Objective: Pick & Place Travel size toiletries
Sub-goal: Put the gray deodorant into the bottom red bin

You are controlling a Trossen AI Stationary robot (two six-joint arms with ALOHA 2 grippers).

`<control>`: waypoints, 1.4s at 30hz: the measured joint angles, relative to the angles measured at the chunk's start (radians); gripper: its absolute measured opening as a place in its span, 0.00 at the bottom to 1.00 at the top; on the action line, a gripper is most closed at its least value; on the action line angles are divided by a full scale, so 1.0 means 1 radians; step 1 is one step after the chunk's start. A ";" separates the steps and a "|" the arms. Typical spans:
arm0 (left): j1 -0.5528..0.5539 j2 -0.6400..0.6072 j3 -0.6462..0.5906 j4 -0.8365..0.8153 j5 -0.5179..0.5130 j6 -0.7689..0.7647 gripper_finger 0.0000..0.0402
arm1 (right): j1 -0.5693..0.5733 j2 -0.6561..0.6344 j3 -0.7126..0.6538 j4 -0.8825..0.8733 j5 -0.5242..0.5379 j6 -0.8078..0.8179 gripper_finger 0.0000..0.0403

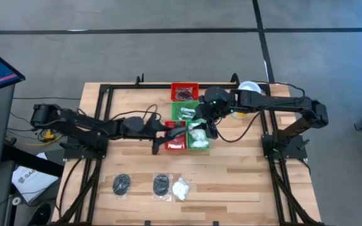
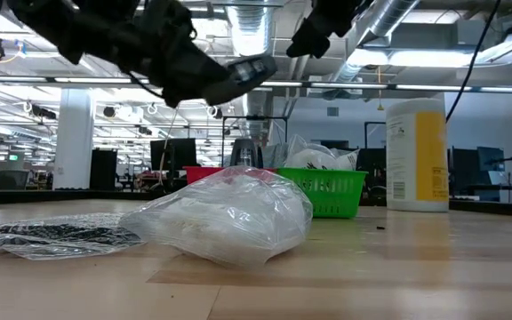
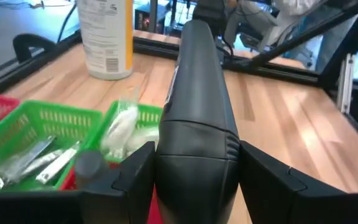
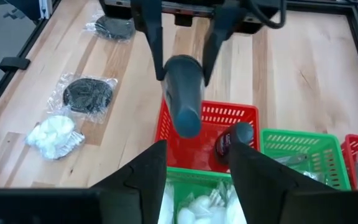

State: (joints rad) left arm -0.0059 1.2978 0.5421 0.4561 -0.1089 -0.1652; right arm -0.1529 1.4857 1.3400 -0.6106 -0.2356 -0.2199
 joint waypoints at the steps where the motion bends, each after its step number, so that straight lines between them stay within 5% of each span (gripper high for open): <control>1: -0.004 -0.009 -0.011 0.006 -0.004 -0.014 0.46 | -0.001 0.000 0.000 0.000 0.000 0.000 0.40; 10: -0.034 -0.011 -0.090 -0.008 -0.128 -0.095 0.46 | -0.008 0.000 -0.001 0.001 0.000 0.003 0.38; 28: -0.049 0.204 -0.093 0.134 -0.122 -0.163 0.48 | -0.008 0.000 -0.002 0.002 0.000 0.002 0.37; 42: -0.049 0.210 -0.093 0.153 -0.128 -0.165 0.52 | -0.008 0.000 -0.002 0.001 0.000 0.002 0.35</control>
State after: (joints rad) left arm -0.0551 1.5082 0.4492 0.6093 -0.2367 -0.3302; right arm -0.1604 1.4853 1.3376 -0.6091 -0.2356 -0.2183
